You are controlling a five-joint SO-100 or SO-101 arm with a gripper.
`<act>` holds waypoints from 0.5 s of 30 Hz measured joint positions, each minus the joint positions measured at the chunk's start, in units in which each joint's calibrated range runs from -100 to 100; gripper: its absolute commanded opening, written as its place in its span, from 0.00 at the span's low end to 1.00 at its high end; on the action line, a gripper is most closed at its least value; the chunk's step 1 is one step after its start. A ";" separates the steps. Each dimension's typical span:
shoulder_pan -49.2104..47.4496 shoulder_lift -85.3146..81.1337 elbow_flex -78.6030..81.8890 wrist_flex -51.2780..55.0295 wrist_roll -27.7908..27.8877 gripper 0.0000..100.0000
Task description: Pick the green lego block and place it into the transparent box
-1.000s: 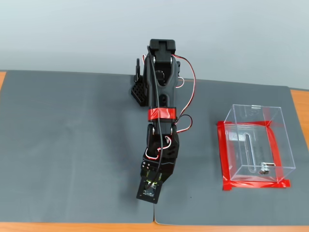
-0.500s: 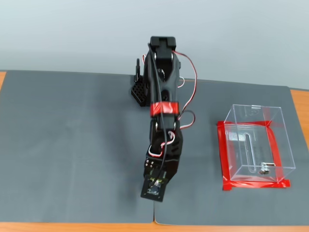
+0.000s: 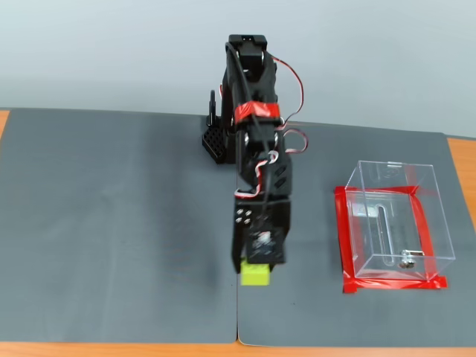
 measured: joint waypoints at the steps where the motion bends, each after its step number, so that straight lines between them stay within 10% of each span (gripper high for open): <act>1: -0.74 -0.85 -0.36 0.00 0.20 0.06; 15: -16.58 -1.44 -12.57 8.33 0.49 0.06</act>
